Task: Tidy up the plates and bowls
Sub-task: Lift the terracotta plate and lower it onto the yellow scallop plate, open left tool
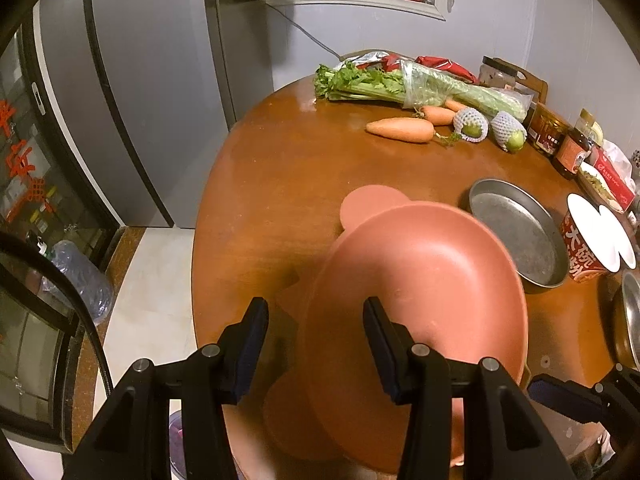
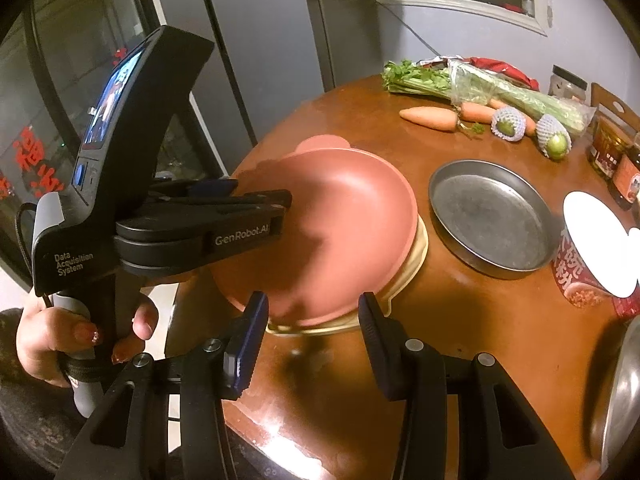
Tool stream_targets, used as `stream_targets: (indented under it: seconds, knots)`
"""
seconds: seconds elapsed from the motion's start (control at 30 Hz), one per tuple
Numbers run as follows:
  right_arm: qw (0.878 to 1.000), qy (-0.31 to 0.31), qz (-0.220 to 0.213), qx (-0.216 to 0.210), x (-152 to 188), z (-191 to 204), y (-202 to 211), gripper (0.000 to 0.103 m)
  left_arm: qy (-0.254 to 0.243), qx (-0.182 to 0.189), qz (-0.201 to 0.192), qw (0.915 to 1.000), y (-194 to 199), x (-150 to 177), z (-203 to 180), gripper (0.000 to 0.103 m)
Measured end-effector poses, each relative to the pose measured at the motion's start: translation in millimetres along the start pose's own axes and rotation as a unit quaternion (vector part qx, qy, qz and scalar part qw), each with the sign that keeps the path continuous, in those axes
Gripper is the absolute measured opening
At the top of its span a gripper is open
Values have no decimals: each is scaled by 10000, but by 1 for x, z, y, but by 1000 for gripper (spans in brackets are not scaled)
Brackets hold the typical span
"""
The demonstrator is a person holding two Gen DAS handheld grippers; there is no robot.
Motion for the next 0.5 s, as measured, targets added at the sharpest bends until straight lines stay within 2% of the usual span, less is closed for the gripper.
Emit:
stream_targets:
  seconds: [0.5]
  knots:
    - [9995, -171, -255, 64, 6, -6, 23, 49, 1, 95, -239, 9997, 29, 4, -8, 51]
Point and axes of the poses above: each gripper's, at about its wrist camera, not at the fingertips, and y roughly against the way its jaws point, z to its left, x to its underside, the point moved 3 cm from there along -y, roughly the way its jaws point
